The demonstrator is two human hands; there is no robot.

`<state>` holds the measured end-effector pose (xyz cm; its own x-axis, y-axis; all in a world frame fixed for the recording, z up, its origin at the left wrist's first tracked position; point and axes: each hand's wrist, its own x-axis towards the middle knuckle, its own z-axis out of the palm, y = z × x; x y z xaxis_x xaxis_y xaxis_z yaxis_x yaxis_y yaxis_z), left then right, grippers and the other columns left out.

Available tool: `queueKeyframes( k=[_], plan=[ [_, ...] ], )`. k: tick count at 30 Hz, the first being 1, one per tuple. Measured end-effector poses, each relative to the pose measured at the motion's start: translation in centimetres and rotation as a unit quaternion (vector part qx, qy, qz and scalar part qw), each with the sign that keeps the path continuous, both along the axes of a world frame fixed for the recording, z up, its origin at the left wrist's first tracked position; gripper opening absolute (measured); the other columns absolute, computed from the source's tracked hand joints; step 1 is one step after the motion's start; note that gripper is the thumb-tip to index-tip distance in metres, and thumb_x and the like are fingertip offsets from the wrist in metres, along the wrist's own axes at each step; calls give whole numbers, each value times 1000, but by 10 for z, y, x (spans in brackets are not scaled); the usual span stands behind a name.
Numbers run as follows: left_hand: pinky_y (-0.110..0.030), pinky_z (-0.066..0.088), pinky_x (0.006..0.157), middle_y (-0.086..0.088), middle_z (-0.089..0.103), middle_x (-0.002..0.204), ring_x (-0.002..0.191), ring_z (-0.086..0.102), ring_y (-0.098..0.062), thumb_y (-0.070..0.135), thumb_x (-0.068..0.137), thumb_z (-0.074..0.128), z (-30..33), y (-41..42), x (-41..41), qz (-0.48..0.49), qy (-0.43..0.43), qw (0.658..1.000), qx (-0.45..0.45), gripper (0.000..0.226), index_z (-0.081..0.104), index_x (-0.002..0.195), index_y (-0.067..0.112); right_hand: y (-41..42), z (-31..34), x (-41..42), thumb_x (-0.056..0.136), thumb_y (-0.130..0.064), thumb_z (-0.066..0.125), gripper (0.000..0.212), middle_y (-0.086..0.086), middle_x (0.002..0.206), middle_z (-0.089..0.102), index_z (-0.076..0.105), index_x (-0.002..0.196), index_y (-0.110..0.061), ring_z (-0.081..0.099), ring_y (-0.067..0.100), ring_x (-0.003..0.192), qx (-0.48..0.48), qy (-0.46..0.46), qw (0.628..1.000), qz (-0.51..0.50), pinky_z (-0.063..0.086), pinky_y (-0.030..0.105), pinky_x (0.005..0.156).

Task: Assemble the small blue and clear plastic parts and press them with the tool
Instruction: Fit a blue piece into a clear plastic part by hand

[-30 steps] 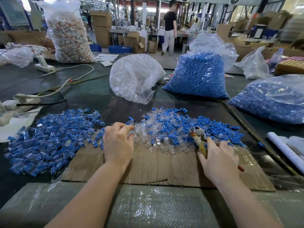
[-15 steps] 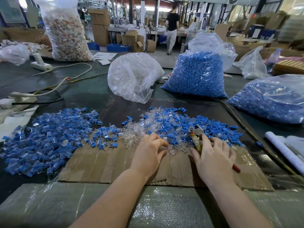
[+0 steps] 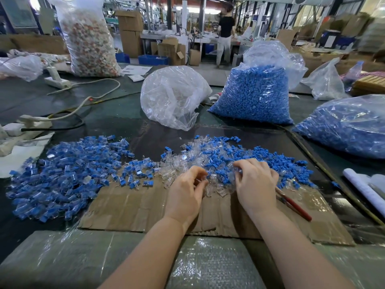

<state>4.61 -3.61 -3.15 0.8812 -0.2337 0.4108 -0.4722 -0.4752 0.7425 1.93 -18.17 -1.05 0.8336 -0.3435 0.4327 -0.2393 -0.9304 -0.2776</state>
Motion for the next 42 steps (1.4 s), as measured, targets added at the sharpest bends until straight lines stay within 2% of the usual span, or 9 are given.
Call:
queueKeyframes(
  k=[3, 8, 15, 19, 23, 28, 33, 37, 42],
  plan=[
    [3, 34, 74, 10, 53, 93, 80, 48, 1, 7, 91, 54, 0, 1, 1, -19, -18, 999, 25, 28, 63, 115, 18, -4, 4, 19, 93, -13, 50, 27, -7, 111, 60, 61, 113, -26, 43, 19, 109, -30, 22, 999, -15, 20, 37, 95],
    [-3, 37, 73, 5, 52, 93, 78, 47, 1, 8, 93, 52, -1, 0, 2, -36, -15, 999, 16, 26, 67, 112, 17, -3, 10, 43, 90, -7, 50, 26, -3, 109, 52, 60, 105, -25, 37, 22, 111, -33, 116, 992, -33, 18, 50, 104],
    [-14, 44, 84, 6, 53, 98, 89, 53, -7, 23, 88, 62, -3, 0, 0, -58, -27, 997, 47, 26, 64, 113, 21, -3, 7, 56, 94, -30, 50, 21, 0, 120, 52, 63, 110, -28, 40, 24, 118, -44, 146, 986, -64, 22, 54, 105],
    [-18, 46, 83, 2, 62, 99, 87, 57, -9, 19, 90, 59, -1, -1, -3, -67, -60, 994, 55, 24, 65, 113, 16, -2, 7, 56, 92, -24, 54, 18, -1, 115, 52, 64, 107, -26, 41, 22, 113, -53, 115, 990, -61, 25, 49, 102],
    [-16, 47, 81, 0, 70, 96, 84, 63, -10, 16, 91, 58, -1, -2, -5, -72, -72, 994, 47, 19, 69, 106, 12, -1, 9, 44, 97, -28, 47, 18, -1, 105, 58, 62, 101, -20, 45, 21, 103, -65, 37, 997, -26, 29, 37, 89],
    [-4, 33, 86, 7, 54, 95, 94, 47, -7, 15, 85, 66, -1, -1, -1, -45, -98, 993, 46, 15, 72, 96, 9, 9, 5, 5, 92, -22, 57, 12, 1, 82, 66, 64, 88, -13, 53, 20, 79, 25, -73, 994, 71, 41, 35, 76],
    [-6, 37, 73, 6, 51, 84, 76, 49, -4, 14, 86, 64, 0, 0, -2, -69, -61, 995, 34, 13, 71, 95, 9, 12, -13, -17, 87, -14, 64, 7, 3, 81, 68, 69, 86, -9, 56, 23, 79, 108, -99, 986, 85, 44, 35, 73],
    [-3, 36, 75, 11, 56, 85, 80, 52, -4, 11, 89, 60, -2, 1, 0, -57, -31, 998, 19, 9, 68, 93, 13, 15, -23, -22, 83, -5, 67, 8, 4, 82, 69, 71, 89, -7, 60, 25, 79, 126, -132, 979, 94, 48, 37, 75],
    [-1, 35, 75, 14, 54, 91, 80, 50, 5, 10, 91, 55, -4, 1, 2, -54, -6, 998, 14, 22, 65, 109, 18, 18, -26, -26, 81, -14, 71, 6, -4, 73, 64, 67, 77, -15, 54, 18, 71, 120, -128, 977, 121, 44, 36, 70]
  ],
)
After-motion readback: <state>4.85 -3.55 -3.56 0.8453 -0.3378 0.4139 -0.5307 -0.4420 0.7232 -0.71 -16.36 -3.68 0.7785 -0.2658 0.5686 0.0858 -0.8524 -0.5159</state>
